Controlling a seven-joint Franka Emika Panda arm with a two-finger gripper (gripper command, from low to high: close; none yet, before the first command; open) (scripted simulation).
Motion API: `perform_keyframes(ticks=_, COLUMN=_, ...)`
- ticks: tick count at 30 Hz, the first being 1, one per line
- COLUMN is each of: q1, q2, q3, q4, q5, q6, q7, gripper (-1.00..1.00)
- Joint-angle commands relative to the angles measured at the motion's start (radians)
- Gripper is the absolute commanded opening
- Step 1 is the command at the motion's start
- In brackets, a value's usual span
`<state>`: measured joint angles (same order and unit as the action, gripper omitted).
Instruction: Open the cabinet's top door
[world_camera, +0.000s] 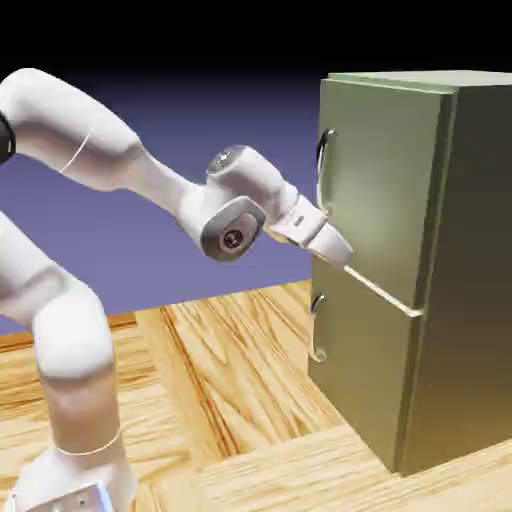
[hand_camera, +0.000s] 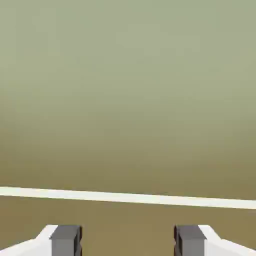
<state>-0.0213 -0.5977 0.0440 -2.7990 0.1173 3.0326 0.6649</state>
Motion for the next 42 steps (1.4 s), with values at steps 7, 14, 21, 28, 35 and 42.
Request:
perform_keyframes(ticks=7, q1=-0.087, q2=-0.072, q3=0.114, q4=0.029, q5=0.305, q6=-0.012, q7=-0.197, gripper=0.0)
perform_keyframes(ticks=14, q1=-0.173, q2=-0.144, q3=0.228, q4=0.057, q5=0.609, q6=-0.023, q7=-0.395, gripper=0.0)
perform_keyframes(ticks=21, q1=-0.26, q2=-0.216, q3=0.342, q4=0.086, q5=0.914, q6=-0.035, q7=-0.592, gripper=0.0)
perform_keyframes(ticks=28, q1=-0.346, q2=-0.287, q3=0.456, q4=0.114, q5=1.218, q6=-0.046, q7=-0.79, gripper=0.0)
perform_keyframes(ticks=35, q1=-0.433, q2=-0.359, q3=0.57, q4=0.143, q5=1.522, q6=-0.058, q7=-0.987, gripper=0.0)
perform_keyframes(ticks=42, q1=-0.519, q2=-0.431, q3=0.684, q4=0.171, q5=1.827, q6=-0.069, q7=-1.184, gripper=0.0)
